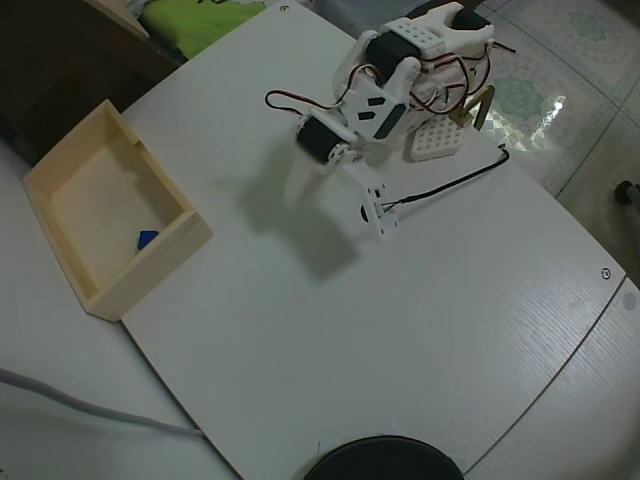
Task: Pick up the small blue cube and put it into the box
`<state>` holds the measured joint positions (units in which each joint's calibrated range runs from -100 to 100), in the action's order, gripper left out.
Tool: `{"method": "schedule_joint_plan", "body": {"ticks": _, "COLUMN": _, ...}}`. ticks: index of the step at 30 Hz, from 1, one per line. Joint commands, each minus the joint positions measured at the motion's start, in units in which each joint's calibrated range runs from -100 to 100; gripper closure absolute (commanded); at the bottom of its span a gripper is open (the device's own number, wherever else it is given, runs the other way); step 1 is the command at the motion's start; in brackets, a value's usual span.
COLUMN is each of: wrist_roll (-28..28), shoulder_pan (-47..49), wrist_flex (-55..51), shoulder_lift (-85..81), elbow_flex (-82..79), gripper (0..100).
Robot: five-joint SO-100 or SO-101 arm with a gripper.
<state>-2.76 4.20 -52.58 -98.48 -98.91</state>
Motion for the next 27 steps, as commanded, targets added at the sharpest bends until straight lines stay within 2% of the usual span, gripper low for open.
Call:
{"method": "schedule_joint_plan", "body": {"ticks": 1, "wrist_roll": -0.07, "shoulder_pan": -0.26, "wrist_flex": -0.10, "shoulder_lift": -0.68, "elbow_flex": -0.54, "gripper": 99}}
{"method": "schedule_joint_plan", "body": {"ticks": 27, "wrist_roll": -0.02, "shoulder_pan": -0.33, "wrist_flex": -0.10, "shoulder_lift": -0.76, "elbow_flex": -0.54, "gripper": 99}}
